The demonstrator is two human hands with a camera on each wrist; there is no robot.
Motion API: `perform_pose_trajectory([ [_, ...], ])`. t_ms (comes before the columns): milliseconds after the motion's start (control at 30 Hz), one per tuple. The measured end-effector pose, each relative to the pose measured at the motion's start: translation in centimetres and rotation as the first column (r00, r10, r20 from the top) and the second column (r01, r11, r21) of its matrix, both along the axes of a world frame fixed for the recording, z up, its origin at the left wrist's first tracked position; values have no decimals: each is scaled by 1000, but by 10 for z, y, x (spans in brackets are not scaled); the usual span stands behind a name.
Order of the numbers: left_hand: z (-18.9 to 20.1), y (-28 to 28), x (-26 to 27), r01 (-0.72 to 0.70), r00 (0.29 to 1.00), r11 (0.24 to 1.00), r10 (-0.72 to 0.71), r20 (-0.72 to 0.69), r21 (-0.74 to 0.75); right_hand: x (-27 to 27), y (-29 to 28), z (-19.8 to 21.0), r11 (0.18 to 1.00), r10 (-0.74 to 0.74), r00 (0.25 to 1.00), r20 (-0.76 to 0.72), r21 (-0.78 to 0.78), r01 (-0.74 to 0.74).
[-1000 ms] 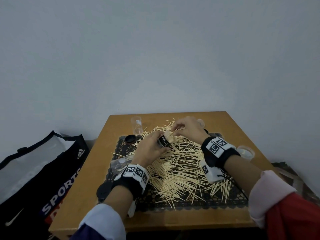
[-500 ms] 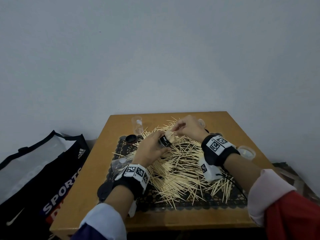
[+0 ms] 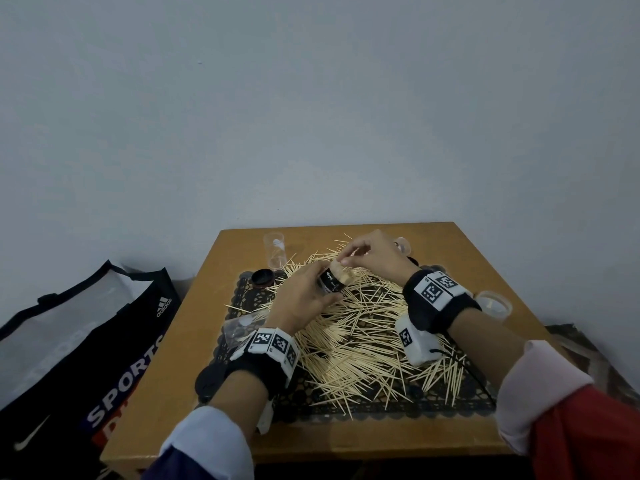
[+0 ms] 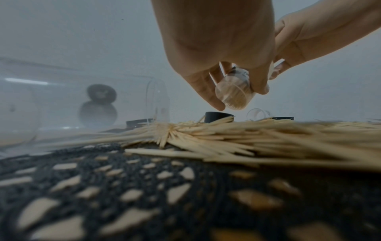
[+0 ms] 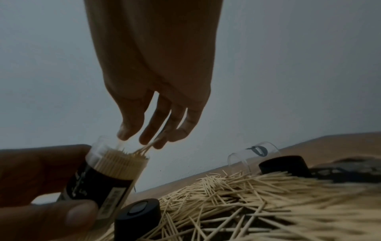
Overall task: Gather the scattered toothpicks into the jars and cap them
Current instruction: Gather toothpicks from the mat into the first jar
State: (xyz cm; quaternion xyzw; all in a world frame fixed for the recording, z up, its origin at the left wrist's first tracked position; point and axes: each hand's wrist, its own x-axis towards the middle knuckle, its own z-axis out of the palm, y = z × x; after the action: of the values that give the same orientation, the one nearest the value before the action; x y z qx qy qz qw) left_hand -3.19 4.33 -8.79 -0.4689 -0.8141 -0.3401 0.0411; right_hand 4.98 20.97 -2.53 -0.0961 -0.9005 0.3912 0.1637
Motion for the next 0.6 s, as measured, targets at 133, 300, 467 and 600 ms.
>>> perform_pose_trajectory([
  [133,0,-1,0,-9,1000,1000,9,-10,-4,3,5,0,991,-56,998,8,-124,56],
  [300,0,-1,-1,-20,1000,1000,20,-19,0,10,11,1,993,62,984,166,-108,-44],
  [467,-1,-1,-2,-23,1000,1000,23,-19,-16,7,7,4,999,2,991,135,-49,5],
  [600,0,-1,-1,14,1000,1000,-14,-15,-8,6,-1,8,984,-119,992,35,137,113],
])
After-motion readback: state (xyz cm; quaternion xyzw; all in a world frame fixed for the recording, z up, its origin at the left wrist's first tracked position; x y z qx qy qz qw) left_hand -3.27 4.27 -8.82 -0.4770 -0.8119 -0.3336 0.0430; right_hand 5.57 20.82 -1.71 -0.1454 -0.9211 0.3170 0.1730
